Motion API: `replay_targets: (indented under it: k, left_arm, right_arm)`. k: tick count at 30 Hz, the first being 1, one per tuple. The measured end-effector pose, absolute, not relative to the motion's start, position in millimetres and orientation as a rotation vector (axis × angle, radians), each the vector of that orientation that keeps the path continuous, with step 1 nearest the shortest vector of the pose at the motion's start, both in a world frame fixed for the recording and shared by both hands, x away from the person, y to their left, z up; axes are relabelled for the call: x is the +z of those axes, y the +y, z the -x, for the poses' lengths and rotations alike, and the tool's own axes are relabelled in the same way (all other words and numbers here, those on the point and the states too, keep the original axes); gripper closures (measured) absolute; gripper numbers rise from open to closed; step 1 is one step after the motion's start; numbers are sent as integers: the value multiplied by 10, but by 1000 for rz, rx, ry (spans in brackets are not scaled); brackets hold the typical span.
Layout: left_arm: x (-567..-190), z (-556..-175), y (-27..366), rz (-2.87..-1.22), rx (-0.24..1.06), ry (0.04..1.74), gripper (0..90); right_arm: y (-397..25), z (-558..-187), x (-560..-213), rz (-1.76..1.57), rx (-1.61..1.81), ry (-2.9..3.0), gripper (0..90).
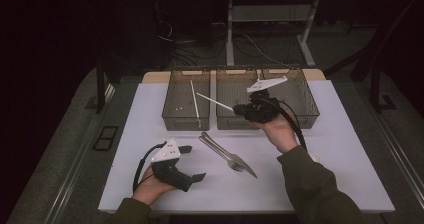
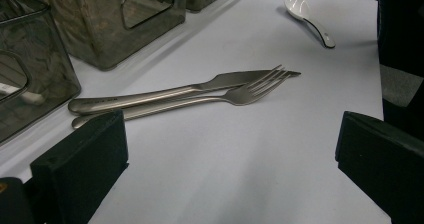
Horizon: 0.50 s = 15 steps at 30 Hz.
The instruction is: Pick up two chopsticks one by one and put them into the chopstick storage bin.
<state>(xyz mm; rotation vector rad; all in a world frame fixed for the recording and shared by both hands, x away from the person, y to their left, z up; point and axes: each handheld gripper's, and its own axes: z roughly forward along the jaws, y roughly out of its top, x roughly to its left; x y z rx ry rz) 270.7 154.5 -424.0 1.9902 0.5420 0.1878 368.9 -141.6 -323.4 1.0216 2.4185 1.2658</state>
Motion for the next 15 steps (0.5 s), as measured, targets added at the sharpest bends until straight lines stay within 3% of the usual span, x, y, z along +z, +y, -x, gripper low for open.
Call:
replay_targets:
  k: [15]
  left_arm:
    - [-4230,-2699,1553,-1970,175,547,0]
  right_arm:
    - [-932,-4097,-3287,-1061,1157,2456,846]
